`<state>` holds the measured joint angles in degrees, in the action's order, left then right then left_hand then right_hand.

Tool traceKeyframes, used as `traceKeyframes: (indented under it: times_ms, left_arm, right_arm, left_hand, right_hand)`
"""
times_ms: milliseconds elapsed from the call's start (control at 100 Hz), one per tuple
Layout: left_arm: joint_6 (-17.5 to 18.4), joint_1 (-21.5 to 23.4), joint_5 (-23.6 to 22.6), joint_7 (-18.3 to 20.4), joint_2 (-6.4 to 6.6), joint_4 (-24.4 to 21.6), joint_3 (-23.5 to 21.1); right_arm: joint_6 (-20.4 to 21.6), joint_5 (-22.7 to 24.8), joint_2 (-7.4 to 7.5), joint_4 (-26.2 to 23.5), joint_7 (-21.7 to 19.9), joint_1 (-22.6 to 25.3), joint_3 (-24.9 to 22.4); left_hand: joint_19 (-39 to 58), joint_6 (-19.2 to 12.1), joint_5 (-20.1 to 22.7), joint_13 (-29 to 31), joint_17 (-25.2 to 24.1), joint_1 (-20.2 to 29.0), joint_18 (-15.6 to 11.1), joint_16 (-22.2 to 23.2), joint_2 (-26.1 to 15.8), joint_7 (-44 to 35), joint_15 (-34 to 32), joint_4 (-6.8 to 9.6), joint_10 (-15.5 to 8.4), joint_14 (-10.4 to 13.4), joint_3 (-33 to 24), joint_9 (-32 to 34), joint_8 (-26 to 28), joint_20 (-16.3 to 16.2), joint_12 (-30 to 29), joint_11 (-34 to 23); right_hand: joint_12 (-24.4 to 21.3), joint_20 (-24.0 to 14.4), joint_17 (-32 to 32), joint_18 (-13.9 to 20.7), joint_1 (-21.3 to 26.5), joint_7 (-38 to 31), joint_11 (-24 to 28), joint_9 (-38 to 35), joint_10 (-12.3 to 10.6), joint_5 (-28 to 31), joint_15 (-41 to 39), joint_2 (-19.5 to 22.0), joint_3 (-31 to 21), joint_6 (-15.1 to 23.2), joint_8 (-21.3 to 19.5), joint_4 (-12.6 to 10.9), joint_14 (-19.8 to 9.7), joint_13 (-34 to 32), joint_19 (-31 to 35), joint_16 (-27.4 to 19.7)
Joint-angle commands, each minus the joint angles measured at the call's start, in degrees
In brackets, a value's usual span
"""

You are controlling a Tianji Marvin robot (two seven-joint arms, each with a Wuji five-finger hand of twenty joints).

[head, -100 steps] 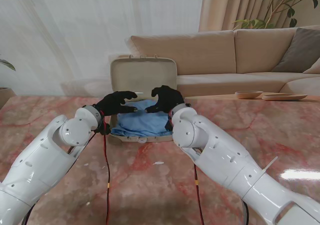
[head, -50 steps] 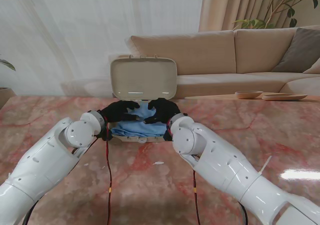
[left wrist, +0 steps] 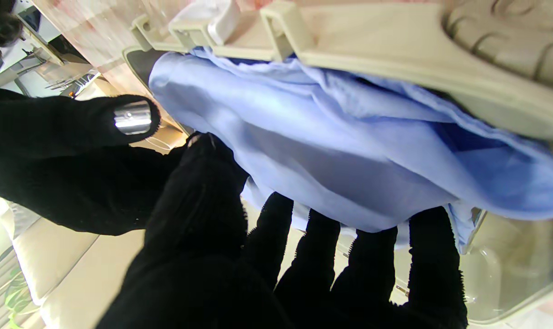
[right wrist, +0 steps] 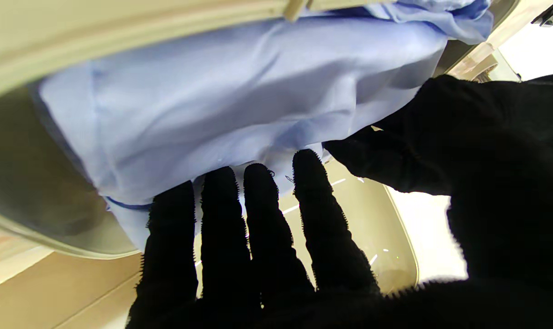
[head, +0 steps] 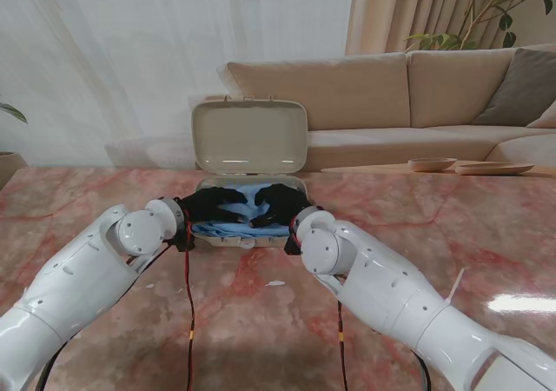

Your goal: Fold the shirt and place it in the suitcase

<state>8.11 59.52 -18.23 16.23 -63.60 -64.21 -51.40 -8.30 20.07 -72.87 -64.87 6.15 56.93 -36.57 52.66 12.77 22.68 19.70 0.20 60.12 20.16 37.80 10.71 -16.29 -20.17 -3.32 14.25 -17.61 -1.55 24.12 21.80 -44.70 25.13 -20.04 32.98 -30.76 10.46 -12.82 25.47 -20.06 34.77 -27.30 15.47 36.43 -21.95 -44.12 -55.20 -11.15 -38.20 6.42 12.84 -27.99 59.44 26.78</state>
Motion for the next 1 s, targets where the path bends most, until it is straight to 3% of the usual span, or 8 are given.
traceKeyframes:
  times_ms: [0,280,690,840,990]
  left_arm:
    - [-0.15,0.58,-0.08,0.71,0.17,0.58,0.28]
    - [-3.13,4.72,-1.72,0.32,0.84,-6.68,-5.25]
    - [-12.48,17.70,-6.05,-0.81,1.84,-22.09,-19.23]
    - [-16.71,21.51,-6.29,-0.82,1.91,-24.08,-22.83]
    - [-19.80,23.10,-5.53,-3.05,1.33,-23.25,-24.16]
  right_arm:
    - [-0.03,-0.28,-0.06,0.10,-1.07,0.51,0.01]
    - [-1.70,1.72,1.25,-5.10,-0.50,2.68,-3.28]
    - [-6.07,7.27,3.90,-13.27,-0.07,7.69,-11.36]
    - [-8.79,7.71,4.54,-13.14,-1.58,8.16,-13.38]
    - [-10.47,6.79,4.75,-11.40,-2.88,7.90,-14.47]
  left_hand:
    - [-1.04,-0.69,0.72,1.87,-0.79,2.40,1.00,0.29,-2.31,0.61,-1.21,1.11,-0.67,-1.01,1.81,1.29,-0.43,-0.73,-0.22,0.63]
    - [-0.91,-1.11,1.67,1.89,-0.70,2.54,0.83,0.35,-2.53,0.13,-1.30,1.09,-0.44,-1.20,2.26,1.66,-0.25,-0.92,-0.26,0.64]
    - [-0.73,-1.35,3.76,2.61,0.11,1.21,0.92,0.24,-4.34,0.44,-1.37,0.71,0.26,-2.23,2.88,2.70,-0.44,-0.93,-0.71,1.58]
    - [0.30,0.05,4.02,3.29,0.77,0.64,0.99,0.87,-5.69,1.84,-2.43,0.52,0.81,-3.51,3.17,2.89,-0.97,-1.33,-0.66,1.88]
    - [2.22,4.04,1.67,5.47,1.99,0.36,1.83,2.09,-6.17,5.82,-4.49,0.57,0.69,-4.32,3.31,4.84,-2.81,-1.98,0.12,0.93]
  right_hand:
    - [-1.02,1.06,0.19,1.22,-0.45,-0.48,0.49,-0.16,-0.72,0.52,-0.98,0.06,-1.32,1.17,-0.90,-2.32,-1.14,-0.13,-0.15,-2.18]
    - [-1.18,1.15,1.01,0.78,-0.94,-1.10,0.41,-0.82,-0.64,0.87,-1.52,-0.14,-1.37,1.15,-0.73,-2.27,-0.83,-1.30,0.67,-2.17]
    - [-1.49,1.42,2.26,0.15,-2.82,-1.23,0.17,-2.10,-0.18,0.83,-2.24,2.64,0.12,1.18,-0.23,-2.41,-0.42,-3.13,1.48,-1.82]
    - [-1.73,1.37,2.38,0.22,-5.52,-0.95,-0.64,-0.97,-0.17,0.82,-2.31,6.11,2.37,0.90,0.06,-2.52,-0.12,-3.34,1.86,-1.61]
    - [-1.74,1.20,1.95,0.32,-9.75,-0.34,-1.10,-0.72,-0.27,0.92,-2.13,9.77,7.31,0.63,0.44,-2.39,-0.07,-2.94,1.94,-1.37]
